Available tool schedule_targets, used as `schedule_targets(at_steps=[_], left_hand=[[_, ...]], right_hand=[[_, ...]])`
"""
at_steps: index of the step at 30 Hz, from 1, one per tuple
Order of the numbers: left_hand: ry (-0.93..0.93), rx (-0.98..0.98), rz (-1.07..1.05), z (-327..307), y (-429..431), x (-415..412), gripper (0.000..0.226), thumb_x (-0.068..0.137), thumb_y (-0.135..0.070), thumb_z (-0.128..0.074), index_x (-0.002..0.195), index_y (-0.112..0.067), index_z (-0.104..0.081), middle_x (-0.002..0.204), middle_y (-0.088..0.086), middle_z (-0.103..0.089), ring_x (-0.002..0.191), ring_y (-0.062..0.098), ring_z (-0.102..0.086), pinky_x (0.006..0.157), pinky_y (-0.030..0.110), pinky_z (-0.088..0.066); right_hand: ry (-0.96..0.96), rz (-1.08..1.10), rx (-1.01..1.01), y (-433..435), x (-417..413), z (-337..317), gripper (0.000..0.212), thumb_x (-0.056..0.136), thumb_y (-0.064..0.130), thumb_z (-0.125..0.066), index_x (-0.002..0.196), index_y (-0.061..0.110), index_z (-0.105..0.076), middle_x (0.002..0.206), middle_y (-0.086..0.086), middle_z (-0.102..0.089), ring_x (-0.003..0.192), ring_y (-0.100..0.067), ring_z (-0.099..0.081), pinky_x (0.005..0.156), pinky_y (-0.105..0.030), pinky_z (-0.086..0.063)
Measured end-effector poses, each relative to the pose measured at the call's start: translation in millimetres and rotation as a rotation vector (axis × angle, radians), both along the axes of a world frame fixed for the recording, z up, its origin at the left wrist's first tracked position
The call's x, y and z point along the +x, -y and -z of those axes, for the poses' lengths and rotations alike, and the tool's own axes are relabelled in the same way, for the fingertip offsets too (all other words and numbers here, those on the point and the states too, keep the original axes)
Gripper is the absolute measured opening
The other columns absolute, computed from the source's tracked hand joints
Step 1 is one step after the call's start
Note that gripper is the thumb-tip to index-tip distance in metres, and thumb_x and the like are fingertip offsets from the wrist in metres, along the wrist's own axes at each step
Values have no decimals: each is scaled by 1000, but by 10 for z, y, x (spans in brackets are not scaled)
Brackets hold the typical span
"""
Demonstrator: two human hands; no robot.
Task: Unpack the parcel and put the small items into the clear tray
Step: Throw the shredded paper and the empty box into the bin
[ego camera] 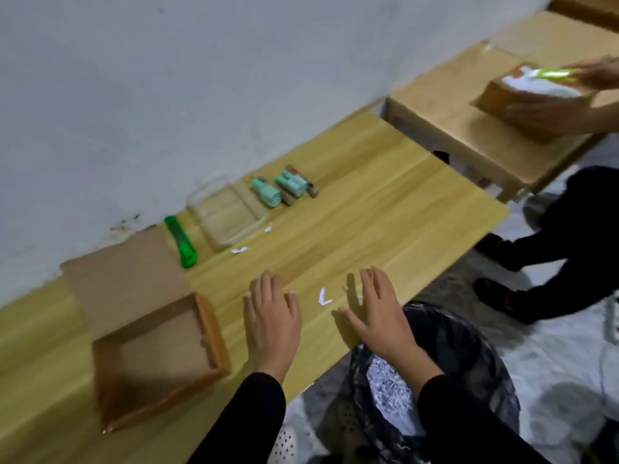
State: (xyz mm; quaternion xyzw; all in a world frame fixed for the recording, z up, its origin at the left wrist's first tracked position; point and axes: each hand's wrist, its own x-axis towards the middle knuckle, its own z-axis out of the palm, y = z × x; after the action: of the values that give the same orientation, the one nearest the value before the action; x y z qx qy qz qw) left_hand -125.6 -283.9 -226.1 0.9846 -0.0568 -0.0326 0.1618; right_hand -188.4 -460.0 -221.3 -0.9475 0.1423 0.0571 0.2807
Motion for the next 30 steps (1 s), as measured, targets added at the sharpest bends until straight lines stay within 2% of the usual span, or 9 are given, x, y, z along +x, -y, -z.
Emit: schedule_targets(at_steps=[3, 5, 8, 11, 16, 21, 24, 27, 30], left_hand=[[-74, 3, -132, 203, -149, 35, 52, 98, -34, -36, 145, -12, -29, 158, 6, -17, 146, 22, -10, 117, 44, -11], [-79, 2, -171, 269, -163, 74, 57, 98, -38, -33, 148, -13, -21, 159, 4, -10, 147, 19, -4, 118, 42, -3], [-70, 41, -197, 364, -176, 91, 59, 98, -45, -23, 150, -17, -16, 159, 1, -6, 147, 16, -1, 117, 38, 3], [-33, 32, -211, 363, -173, 103, 66, 92, -50, -13, 148, -16, -21, 159, 1, -12, 147, 16, -8, 117, 36, -1], [-1, -11, -318, 339, -230, 129, 65, 92, -45, -17, 146, -11, -28, 158, 5, -17, 146, 18, -14, 117, 37, -10], [14, -26, -333, 353, -290, 111, 63, 92, -43, -20, 146, -11, -28, 158, 5, -17, 146, 17, -12, 118, 34, -4], [11, -23, -321, 357, -290, 115, 63, 93, -43, -18, 147, -11, -26, 158, 5, -17, 146, 16, -11, 118, 32, -1], [-7, 4, -316, 369, -293, 123, 64, 93, -44, -15, 146, -11, -27, 157, 6, -20, 145, 18, -14, 117, 35, -9], [-9, 72, -320, 365, -293, 142, 60, 94, -42, -21, 141, -8, -38, 151, 9, -34, 141, 22, -31, 113, 40, -24]], right_hand=[[-28, -60, -112, -205, 117, 194, 93, 82, 69, -36, 147, 20, 7, 158, -12, 7, 146, -25, 10, 118, -39, 3], [-7, -81, -140, -278, 244, 258, 94, 80, 73, -31, 147, 21, 10, 158, -12, 10, 146, -24, 12, 117, -39, 7], [37, -123, -152, -363, 511, 334, 93, 81, 71, -34, 148, 19, 5, 158, -12, 6, 146, -22, 10, 117, -40, 7], [55, -145, -168, -466, 821, 367, 94, 81, 71, -35, 148, 16, 4, 158, -14, 1, 147, -23, 5, 117, -40, 6], [79, -123, -101, -751, 1308, 329, 96, 82, 68, -39, 147, 9, -3, 158, -15, -4, 147, -25, 0, 119, -42, 2], [122, -71, 16, -1070, 1652, 307, 96, 81, 61, -50, 146, 5, -8, 158, -14, -11, 147, -24, -4, 120, -41, -1], [140, -22, 8, -1205, 1771, 331, 98, 80, 63, -51, 146, 4, -9, 157, -13, -14, 147, -24, -6, 120, -40, -1], [152, 25, -4, -1258, 1859, 345, 98, 80, 64, -49, 146, 4, -11, 157, -12, -15, 146, -23, -6, 120, -41, -1], [168, 59, -19, -1277, 1926, 372, 92, 81, 62, -48, 146, 6, -14, 157, -10, -18, 146, -22, -8, 120, -41, -2]])
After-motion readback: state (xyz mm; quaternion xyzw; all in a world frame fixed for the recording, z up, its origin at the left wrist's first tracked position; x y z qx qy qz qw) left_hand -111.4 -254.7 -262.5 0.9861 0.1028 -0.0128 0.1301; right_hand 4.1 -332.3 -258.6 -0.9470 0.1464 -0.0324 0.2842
